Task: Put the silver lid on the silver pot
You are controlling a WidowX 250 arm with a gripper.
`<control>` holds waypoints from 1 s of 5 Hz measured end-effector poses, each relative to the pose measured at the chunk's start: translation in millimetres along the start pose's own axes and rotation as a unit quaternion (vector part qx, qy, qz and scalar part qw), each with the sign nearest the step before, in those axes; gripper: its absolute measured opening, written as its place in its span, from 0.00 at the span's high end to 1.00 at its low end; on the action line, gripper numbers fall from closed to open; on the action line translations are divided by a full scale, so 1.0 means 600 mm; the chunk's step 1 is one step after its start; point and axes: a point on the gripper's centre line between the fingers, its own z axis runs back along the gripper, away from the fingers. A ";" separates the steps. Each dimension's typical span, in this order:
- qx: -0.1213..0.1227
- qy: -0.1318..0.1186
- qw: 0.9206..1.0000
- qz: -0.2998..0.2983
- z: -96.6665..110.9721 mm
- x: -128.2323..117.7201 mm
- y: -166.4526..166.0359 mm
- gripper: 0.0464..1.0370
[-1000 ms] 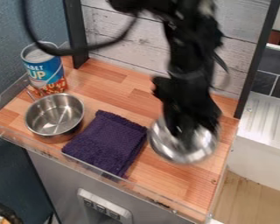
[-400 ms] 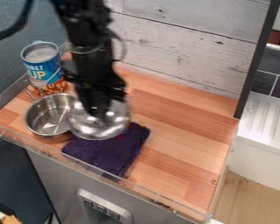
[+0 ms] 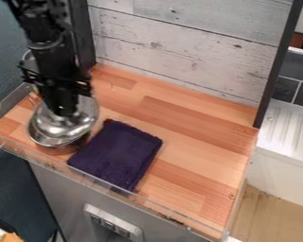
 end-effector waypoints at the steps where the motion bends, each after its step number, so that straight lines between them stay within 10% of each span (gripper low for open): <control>1: 0.005 0.016 0.999 0.028 -0.017 -0.003 0.033 0.77; 5: -0.017 0.034 0.999 0.027 -0.060 0.009 0.032 0.77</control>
